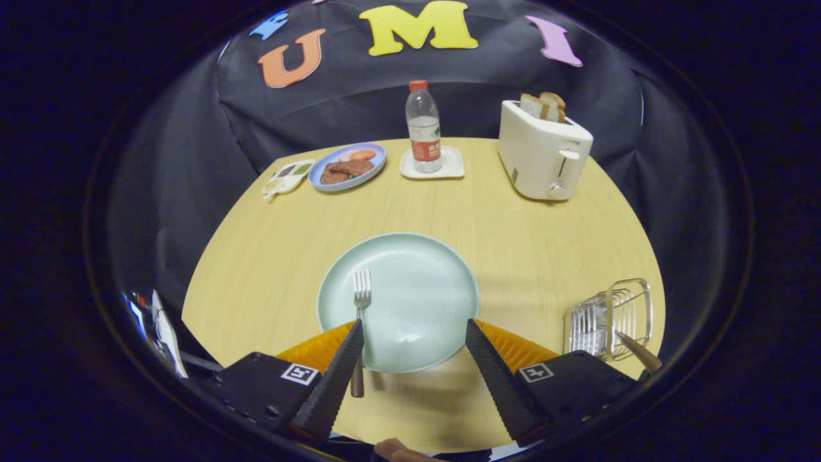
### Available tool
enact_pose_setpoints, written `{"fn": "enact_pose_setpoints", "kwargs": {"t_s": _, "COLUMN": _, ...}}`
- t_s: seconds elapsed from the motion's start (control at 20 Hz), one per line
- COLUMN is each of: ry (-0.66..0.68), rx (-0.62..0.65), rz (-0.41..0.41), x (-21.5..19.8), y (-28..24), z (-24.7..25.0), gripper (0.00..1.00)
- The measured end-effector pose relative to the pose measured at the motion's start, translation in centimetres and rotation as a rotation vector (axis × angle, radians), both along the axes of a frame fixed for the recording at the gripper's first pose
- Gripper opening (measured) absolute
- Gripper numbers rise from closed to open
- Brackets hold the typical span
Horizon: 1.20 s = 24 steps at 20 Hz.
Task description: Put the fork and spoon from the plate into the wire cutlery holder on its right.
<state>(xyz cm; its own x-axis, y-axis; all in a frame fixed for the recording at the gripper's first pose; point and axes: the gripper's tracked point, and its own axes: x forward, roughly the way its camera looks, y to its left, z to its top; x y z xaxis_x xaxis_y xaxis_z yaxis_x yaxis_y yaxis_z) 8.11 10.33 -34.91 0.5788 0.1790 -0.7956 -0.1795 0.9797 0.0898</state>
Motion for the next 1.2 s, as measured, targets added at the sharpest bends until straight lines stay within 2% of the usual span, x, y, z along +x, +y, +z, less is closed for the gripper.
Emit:
{"fn": "enact_pose_setpoints", "kwargs": {"t_s": 0.35, "ry": 0.083, "rx": 0.004, "rz": 0.032, "x": -0.6, "y": 4.9, "z": -4.2, "gripper": 0.92}}
{"fn": "enact_pose_setpoints", "kwargs": {"t_s": 0.45, "ry": 0.095, "rx": -0.013, "rz": 0.023, "x": -0.4, "y": 5.2, "z": -5.1, "gripper": 0.84}}
{"fn": "enact_pose_setpoints", "kwargs": {"t_s": 0.65, "ry": 0.133, "rx": -0.031, "rz": -0.003, "x": -0.2, "y": 5.5, "z": -6.5, "gripper": 0.55}}
{"fn": "enact_pose_setpoints", "kwargs": {"t_s": 0.7, "ry": 0.140, "rx": -0.039, "rz": -0.004, "x": -0.2, "y": 5.4, "z": -6.8, "gripper": 0.45}}
{"fn": "enact_pose_setpoints", "kwargs": {"t_s": 0.75, "ry": 0.145, "rx": -0.049, "rz": -0.012, "x": 0.0, "y": 5.2, "z": -7.1, "gripper": 0.43}}
{"fn": "enact_pose_setpoints", "kwargs": {"t_s": 0.8, "ry": 0.152, "rx": -0.052, "rz": -0.020, "x": -0.1, "y": 5.2, "z": -7.0, "gripper": 0.31}}
{"fn": "enact_pose_setpoints", "kwargs": {"t_s": 0.85, "ry": 0.156, "rx": -0.049, "rz": -0.030, "x": 0.0, "y": 5.2, "z": -7.4, "gripper": 0.29}}
{"fn": "enact_pose_setpoints", "kwargs": {"t_s": 0.95, "ry": 0.174, "rx": -0.039, "rz": -0.053, "x": 0.1, "y": 5.0, "z": -8.0, "gripper": 0.31}}
{"fn": "enact_pose_setpoints", "kwargs": {"t_s": 1.0, "ry": 0.181, "rx": -0.046, "rz": -0.067, "x": -0.1, "y": 4.4, "z": -7.8, "gripper": 0.16}}
{"fn": "enact_pose_setpoints", "kwargs": {"t_s": 1.05, "ry": 0.179, "rx": -0.051, "rz": -0.065, "x": 0.0, "y": 4.3, "z": -8.1, "gripper": 0.15}}
{"fn": "enact_pose_setpoints", "kwargs": {"t_s": 1.15, "ry": 0.171, "rx": -0.080, "rz": -0.054, "x": -0.1, "y": 3.4, "z": -7.7, "gripper": 0.06}}
{"fn": "enact_pose_setpoints", "kwargs": {"t_s": 1.2, "ry": 0.174, "rx": -0.071, "rz": -0.043, "x": -0.5, "y": 3.5, "z": -7.6, "gripper": 0.06}}
